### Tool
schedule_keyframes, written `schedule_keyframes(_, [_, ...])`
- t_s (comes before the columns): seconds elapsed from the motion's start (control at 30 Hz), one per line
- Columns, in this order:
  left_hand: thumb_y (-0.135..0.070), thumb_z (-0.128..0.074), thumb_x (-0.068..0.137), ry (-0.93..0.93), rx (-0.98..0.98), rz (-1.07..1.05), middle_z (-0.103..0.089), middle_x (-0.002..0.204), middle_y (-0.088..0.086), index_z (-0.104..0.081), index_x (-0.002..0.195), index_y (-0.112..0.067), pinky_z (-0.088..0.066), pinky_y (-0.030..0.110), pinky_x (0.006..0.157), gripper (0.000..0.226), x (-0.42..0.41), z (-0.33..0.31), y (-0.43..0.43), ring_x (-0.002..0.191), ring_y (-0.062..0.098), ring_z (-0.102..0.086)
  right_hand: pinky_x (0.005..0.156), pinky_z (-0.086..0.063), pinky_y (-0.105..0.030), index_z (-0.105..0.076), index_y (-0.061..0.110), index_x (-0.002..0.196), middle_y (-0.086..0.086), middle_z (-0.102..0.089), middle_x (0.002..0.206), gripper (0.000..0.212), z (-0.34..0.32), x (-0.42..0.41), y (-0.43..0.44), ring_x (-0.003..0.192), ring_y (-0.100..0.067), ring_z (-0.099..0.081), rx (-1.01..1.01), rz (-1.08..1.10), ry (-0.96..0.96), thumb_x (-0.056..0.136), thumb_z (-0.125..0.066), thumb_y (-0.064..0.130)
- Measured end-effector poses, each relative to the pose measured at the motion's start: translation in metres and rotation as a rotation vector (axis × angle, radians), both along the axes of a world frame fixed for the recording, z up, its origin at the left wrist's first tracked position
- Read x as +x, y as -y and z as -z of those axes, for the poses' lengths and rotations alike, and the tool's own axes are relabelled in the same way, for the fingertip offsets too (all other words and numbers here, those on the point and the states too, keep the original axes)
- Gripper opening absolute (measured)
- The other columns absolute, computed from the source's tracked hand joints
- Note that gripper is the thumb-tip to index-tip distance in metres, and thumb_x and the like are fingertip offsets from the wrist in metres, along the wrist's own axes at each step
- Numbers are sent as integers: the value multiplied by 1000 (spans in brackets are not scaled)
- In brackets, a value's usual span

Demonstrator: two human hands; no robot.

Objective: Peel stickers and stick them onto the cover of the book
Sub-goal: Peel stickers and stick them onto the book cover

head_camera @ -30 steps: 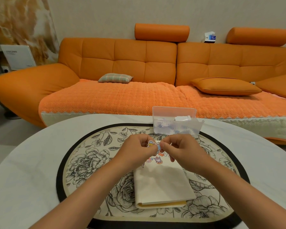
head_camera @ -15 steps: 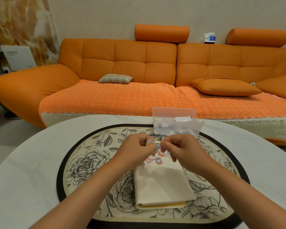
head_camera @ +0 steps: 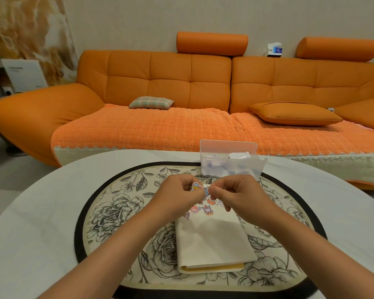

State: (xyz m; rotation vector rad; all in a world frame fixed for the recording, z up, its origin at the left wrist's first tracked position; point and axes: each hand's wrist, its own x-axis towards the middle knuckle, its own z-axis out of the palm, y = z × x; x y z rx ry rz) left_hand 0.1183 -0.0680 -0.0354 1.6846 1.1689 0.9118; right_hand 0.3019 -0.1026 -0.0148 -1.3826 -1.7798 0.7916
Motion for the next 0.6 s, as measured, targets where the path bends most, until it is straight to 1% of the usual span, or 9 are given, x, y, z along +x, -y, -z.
schedule_keyframes(0.13, [-34,-66,71,-4,-5,7,-65,63,0,-70,72,-16,-45,34,61,19,1,1,1,59,15,-55,50,-42,-22,-77,22,80,13,-64,56,17,3,1,0,49,-5,-51,27,-9,20,94,-67,21])
schedule_keyframes(0.2, [-35,-67,72,0,-3,11,-65,65,2,-70,73,-15,-46,35,62,20,1,1,3,61,16,-55,52,-41,-25,-77,24,79,10,-65,58,19,5,1,0,51,-7,-50,61,-10,37,94,-66,20])
schedule_keyframes(0.33, [-35,-69,74,7,7,3,-64,64,0,-70,73,-15,-45,34,61,20,2,1,3,60,16,-54,50,-35,-24,-76,25,78,14,-57,53,21,8,0,0,50,-6,-43,121,-10,90,94,-64,19])
schedule_keyframes(0.4, [-29,-72,80,11,13,-1,-64,63,-1,-70,72,-16,-45,34,61,16,2,2,3,59,17,-54,49,-31,-23,-76,25,77,16,-54,51,22,10,-1,0,49,-5,-39,150,0,120,94,-64,19])
schedule_keyframes(0.47, [-24,-73,85,11,20,-10,-65,62,-1,-69,69,-17,-46,34,60,18,3,3,3,59,17,-55,48,-30,-23,-76,26,77,15,-53,50,22,11,-2,-1,48,-5,-38,156,7,117,94,-64,19])
schedule_keyframes(0.53, [-25,-73,85,18,26,-20,-67,63,5,-69,68,-18,-46,34,60,19,4,3,5,59,17,-55,48,-30,-23,-73,31,73,14,-53,50,27,11,-2,-1,48,-5,-38,149,8,87,94,-64,18])
schedule_keyframes(0.6, [-30,-72,83,20,46,-39,-70,73,13,-69,72,-17,-45,33,60,18,5,4,6,60,16,-56,48,-31,-23,-72,35,69,10,-56,50,30,9,-3,0,48,-7,-40,135,25,53,94,-64,20])
